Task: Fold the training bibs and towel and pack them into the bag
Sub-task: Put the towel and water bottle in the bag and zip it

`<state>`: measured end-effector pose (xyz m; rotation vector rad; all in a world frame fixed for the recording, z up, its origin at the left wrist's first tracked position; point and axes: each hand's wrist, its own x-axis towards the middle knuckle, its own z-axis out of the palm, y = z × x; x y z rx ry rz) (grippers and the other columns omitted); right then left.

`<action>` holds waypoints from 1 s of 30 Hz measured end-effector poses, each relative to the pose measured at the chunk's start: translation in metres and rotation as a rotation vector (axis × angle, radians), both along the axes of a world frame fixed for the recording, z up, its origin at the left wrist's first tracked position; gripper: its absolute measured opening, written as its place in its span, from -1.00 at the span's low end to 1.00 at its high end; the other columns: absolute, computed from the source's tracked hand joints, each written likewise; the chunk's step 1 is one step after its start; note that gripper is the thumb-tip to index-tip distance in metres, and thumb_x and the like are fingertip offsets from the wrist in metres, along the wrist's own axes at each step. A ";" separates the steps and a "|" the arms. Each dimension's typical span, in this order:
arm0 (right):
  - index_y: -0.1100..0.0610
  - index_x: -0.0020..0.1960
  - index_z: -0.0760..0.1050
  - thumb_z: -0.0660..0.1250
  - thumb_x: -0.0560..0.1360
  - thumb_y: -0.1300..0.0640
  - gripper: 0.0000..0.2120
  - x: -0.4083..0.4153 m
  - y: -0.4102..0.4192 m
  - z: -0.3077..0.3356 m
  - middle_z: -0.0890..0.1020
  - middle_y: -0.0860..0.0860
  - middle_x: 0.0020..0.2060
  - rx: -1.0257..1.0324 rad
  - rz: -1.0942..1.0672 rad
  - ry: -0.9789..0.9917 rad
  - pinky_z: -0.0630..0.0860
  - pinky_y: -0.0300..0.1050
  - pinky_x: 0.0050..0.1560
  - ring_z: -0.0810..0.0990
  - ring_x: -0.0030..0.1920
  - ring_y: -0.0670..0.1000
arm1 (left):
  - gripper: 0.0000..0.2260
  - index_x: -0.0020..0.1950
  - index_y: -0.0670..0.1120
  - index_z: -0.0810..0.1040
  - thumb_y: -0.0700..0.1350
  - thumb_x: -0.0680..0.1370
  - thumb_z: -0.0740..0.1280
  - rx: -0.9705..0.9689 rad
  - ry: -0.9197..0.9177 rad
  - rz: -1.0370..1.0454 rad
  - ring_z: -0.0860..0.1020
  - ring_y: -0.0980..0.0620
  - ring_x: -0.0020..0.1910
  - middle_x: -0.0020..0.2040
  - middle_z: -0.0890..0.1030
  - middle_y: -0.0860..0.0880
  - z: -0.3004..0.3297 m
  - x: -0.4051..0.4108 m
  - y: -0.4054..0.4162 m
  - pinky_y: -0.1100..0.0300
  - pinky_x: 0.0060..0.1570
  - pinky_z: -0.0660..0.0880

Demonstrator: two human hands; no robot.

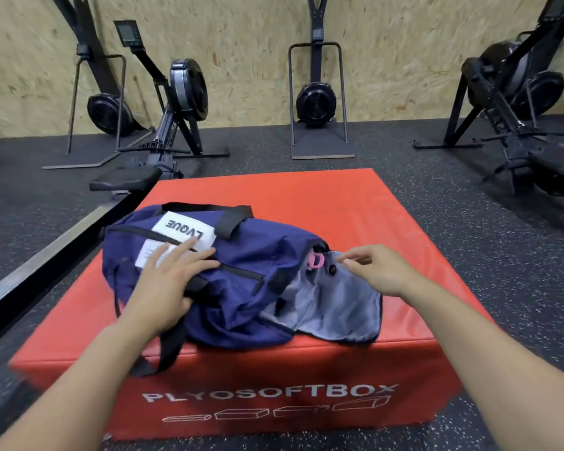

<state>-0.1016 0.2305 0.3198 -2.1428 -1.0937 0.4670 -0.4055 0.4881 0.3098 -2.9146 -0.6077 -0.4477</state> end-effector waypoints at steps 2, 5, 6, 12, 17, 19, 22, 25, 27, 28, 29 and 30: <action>0.10 0.16 0.67 0.33 0.60 0.17 -0.81 -0.005 0.005 -0.005 0.67 -0.05 0.07 -0.084 0.043 0.016 0.44 -0.22 0.11 0.58 0.14 -0.05 | -0.20 0.27 0.15 0.58 -0.29 0.05 0.51 0.013 0.004 0.080 0.37 -0.05 0.48 0.41 0.51 0.15 0.004 -0.021 0.014 -0.12 0.42 0.15; 0.09 0.18 0.67 0.33 0.61 0.19 -0.80 -0.013 0.012 -0.013 0.63 -0.04 0.05 -0.166 0.084 0.084 0.37 -0.33 0.00 0.51 0.12 -0.10 | -0.32 0.23 0.14 0.62 -0.16 0.10 0.51 0.013 -0.003 0.141 0.40 -0.06 0.45 0.35 0.56 0.14 0.013 -0.041 0.022 -0.22 0.37 0.25; 0.07 0.14 0.67 0.33 0.61 0.19 -0.81 -0.014 0.014 -0.016 0.64 -0.04 0.00 -0.178 0.090 0.120 0.40 -0.31 -0.06 0.53 0.05 -0.10 | -0.37 0.21 0.14 0.63 -0.09 0.12 0.45 0.015 -0.012 0.143 0.42 -0.06 0.43 0.32 0.58 0.13 0.017 -0.044 0.021 -0.21 0.36 0.28; 0.08 0.07 0.70 0.36 0.60 0.17 -0.85 -0.022 0.017 -0.016 0.70 0.16 0.00 -0.206 0.104 0.191 0.44 -0.24 -0.10 0.64 0.05 0.10 | -0.53 0.24 0.05 0.61 0.05 0.34 0.25 -0.199 -0.287 -0.074 0.58 0.00 0.16 0.14 0.64 0.12 0.035 -0.016 -0.035 -0.09 0.20 0.47; 0.08 0.07 0.70 0.37 0.58 0.19 -0.84 -0.023 0.010 -0.005 0.70 0.05 -0.07 -0.146 0.126 0.217 0.52 -0.23 0.09 0.63 0.08 0.02 | -0.39 0.37 0.04 0.49 0.31 0.42 0.39 -0.033 -0.116 -0.095 0.53 -0.01 0.13 0.17 0.59 0.11 0.021 0.024 -0.075 -0.02 0.06 0.46; 0.08 0.11 0.67 0.33 0.57 0.29 -0.78 -0.026 0.007 0.005 0.56 -0.07 -0.29 -0.042 0.147 0.259 0.38 -0.45 -0.32 0.51 -0.29 -0.19 | -0.29 0.41 0.00 0.45 0.25 0.34 0.50 0.068 -0.006 -0.046 0.53 -0.06 0.10 0.16 0.56 0.06 0.012 0.033 -0.077 0.00 0.00 0.45; 0.05 0.20 0.62 0.27 0.54 0.37 -0.65 -0.034 0.007 0.016 0.48 -0.06 -0.35 0.058 0.175 0.307 0.28 -0.42 -0.43 0.36 -0.50 -0.22 | -0.37 0.35 -0.01 0.48 -0.08 0.30 0.55 0.145 -0.053 0.036 0.60 -0.11 -0.06 0.03 0.60 0.02 0.012 0.042 -0.079 0.04 -0.17 0.49; 0.07 0.25 0.58 0.26 0.53 0.38 -0.62 -0.044 0.014 0.020 0.55 -0.06 -0.25 0.177 0.209 0.354 0.40 -0.29 -0.32 0.43 -0.36 -0.16 | -0.45 0.31 0.08 0.47 -0.14 0.34 0.47 0.017 -0.202 0.094 0.64 -0.13 -0.09 0.04 0.65 0.07 0.028 0.049 -0.087 0.05 -0.23 0.52; 0.08 0.25 0.56 0.28 0.52 0.37 -0.63 -0.056 0.025 0.018 0.56 0.01 -0.21 0.242 0.224 0.355 0.42 -0.15 -0.25 0.44 -0.31 -0.06 | -0.52 0.24 0.12 0.49 -0.15 0.36 0.47 -0.171 -0.343 0.145 0.62 -0.09 -0.15 -0.04 0.64 0.13 0.042 0.047 -0.088 0.09 -0.20 0.45; 0.09 0.26 0.54 0.29 0.52 0.37 -0.64 -0.060 0.030 0.017 0.55 0.06 -0.20 0.274 0.218 0.370 0.42 -0.12 -0.26 0.44 -0.31 -0.03 | -0.56 0.20 0.12 0.51 -0.17 0.37 0.47 -0.263 -0.399 0.164 0.60 -0.06 -0.19 -0.09 0.62 0.16 0.048 0.048 -0.088 0.11 -0.18 0.42; 0.11 0.27 0.52 0.30 0.52 0.37 -0.64 -0.064 0.035 0.015 0.55 0.08 -0.20 0.309 0.202 0.405 0.45 -0.12 -0.29 0.44 -0.35 -0.02 | -0.59 0.17 0.13 0.52 -0.19 0.38 0.47 -0.335 -0.434 0.177 0.59 -0.01 -0.20 -0.12 0.60 0.17 0.053 0.049 -0.089 0.11 -0.16 0.42; 0.13 0.28 0.49 0.31 0.52 0.39 -0.63 -0.069 0.040 0.013 0.54 0.09 -0.19 0.350 0.178 0.454 0.49 -0.17 -0.33 0.45 -0.39 -0.05 | -0.61 0.14 0.14 0.53 -0.19 0.39 0.46 -0.388 -0.453 0.179 0.59 0.03 -0.19 -0.13 0.61 0.17 0.057 0.050 -0.090 0.11 -0.13 0.45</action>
